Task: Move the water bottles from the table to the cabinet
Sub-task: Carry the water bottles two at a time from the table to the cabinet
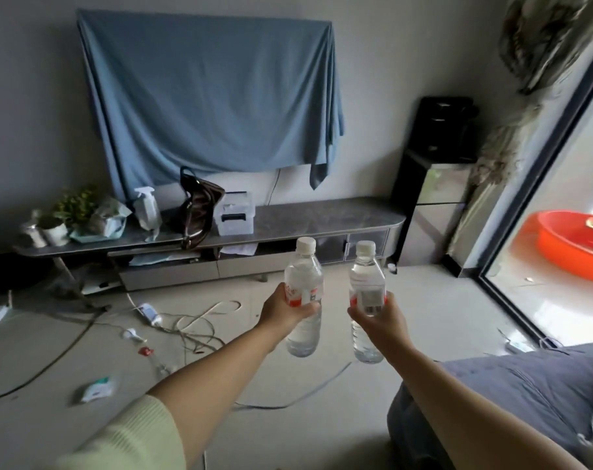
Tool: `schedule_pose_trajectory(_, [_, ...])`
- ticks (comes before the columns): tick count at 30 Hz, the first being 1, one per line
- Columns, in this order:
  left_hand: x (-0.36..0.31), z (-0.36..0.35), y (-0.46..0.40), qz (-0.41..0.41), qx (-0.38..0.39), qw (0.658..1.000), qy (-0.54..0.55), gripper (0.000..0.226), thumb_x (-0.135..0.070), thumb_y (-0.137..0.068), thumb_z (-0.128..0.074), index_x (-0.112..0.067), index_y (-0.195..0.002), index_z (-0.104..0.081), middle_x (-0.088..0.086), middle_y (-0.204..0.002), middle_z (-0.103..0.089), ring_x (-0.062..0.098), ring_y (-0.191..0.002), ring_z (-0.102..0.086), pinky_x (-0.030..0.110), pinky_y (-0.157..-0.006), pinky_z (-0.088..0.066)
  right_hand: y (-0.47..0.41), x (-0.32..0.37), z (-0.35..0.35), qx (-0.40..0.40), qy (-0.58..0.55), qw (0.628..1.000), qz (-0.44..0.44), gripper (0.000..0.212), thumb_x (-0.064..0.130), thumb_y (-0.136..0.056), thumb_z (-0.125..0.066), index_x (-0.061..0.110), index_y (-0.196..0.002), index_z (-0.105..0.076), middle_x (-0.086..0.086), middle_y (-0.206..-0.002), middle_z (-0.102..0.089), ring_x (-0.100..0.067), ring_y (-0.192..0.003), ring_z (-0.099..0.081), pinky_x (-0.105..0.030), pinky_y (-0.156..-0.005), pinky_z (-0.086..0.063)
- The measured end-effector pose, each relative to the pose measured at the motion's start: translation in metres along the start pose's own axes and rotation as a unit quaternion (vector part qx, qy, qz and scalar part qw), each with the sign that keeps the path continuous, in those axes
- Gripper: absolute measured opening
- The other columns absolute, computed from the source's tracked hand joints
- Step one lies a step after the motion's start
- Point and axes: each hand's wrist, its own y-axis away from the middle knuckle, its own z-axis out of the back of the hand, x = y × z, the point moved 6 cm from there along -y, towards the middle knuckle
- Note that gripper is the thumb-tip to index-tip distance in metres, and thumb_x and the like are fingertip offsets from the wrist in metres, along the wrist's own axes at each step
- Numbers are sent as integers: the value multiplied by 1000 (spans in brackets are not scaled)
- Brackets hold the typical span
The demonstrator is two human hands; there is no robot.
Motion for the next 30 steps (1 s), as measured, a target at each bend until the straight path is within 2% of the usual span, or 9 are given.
schedule_pose_trajectory(6, [-29, -36, -105, -16, 71, 997, -8, 53, -34, -72, -80, -26, -119, -56, -6, -113, -67, 16, -101, -63, 30, -85, -48, -92, -2, 2, -52, 3, 999, -18, 46, 27, -73, -81, 13, -108, -54, -4, -94, -66, -19, -83, -63, -29, -68, -44])
schedule_pose_trajectory(11, [-56, -53, -193, -25, 100, 995, -9, 55, -32, -73, -81, -28, -121, -55, -5, -115, -66, 18, -104, -62, 33, -91, -49, -168, 4, 2, -85, -12, 996, -27, 42, 28, -72, -80, 15, -103, -56, -1, -89, -67, -17, -81, -65, -33, -71, -51])
schedule_pose_trajectory(16, [-63, -77, -259, -13, 120, 992, -19, 55, -34, -71, -81, -27, -119, -56, -6, -113, -67, 17, -101, -63, 31, -85, -48, -224, -7, 6, -93, -11, 995, -42, 38, 23, -75, -80, 17, -101, -53, 1, -89, -65, -12, -77, -62, -20, -59, -42])
schedule_pose_trajectory(20, [-68, -101, -317, -10, 137, 990, -34, 55, -36, -68, -82, -28, -117, -57, -6, -110, -69, 16, -99, -64, 30, -83, -49, -285, -22, 8, -99, -11, 994, -48, 35, 24, -75, -80, 17, -98, -55, -2, -88, -66, -16, -78, -64, -27, -63, -46])
schedule_pose_trajectory(25, [-91, -136, -393, -17, 143, 989, -27, 45, -23, -74, -81, -20, -115, -60, -5, -102, -69, 15, -94, -66, 22, -73, -47, -376, -34, 20, -95, -29, 994, -42, 35, 25, -75, -80, 20, -99, -55, 0, -88, -67, -17, -79, -64, -29, -69, -46])
schedule_pose_trajectory(28, [-107, -159, -437, -6, 136, 990, -25, 44, -23, -72, -81, -21, -112, -62, -2, -104, -72, 16, -96, -67, 27, -82, -50, -430, -43, 30, -79, -36, 995, -46, 28, 29, -75, -80, 20, -94, -61, 0, -81, -70, -14, -72, -67, -28, -64, -51])
schedule_pose_trajectory(30, [-121, -177, -468, -7, 135, 991, -14, 49, -31, -65, -83, -22, -109, -64, -1, -103, -73, 17, -96, -69, 33, -89, -53, -468, -47, 39, -69, -41, 996, -38, 37, 38, -71, -79, 16, -95, -63, -3, -80, -71, -16, -70, -69, -30, -64, -53])
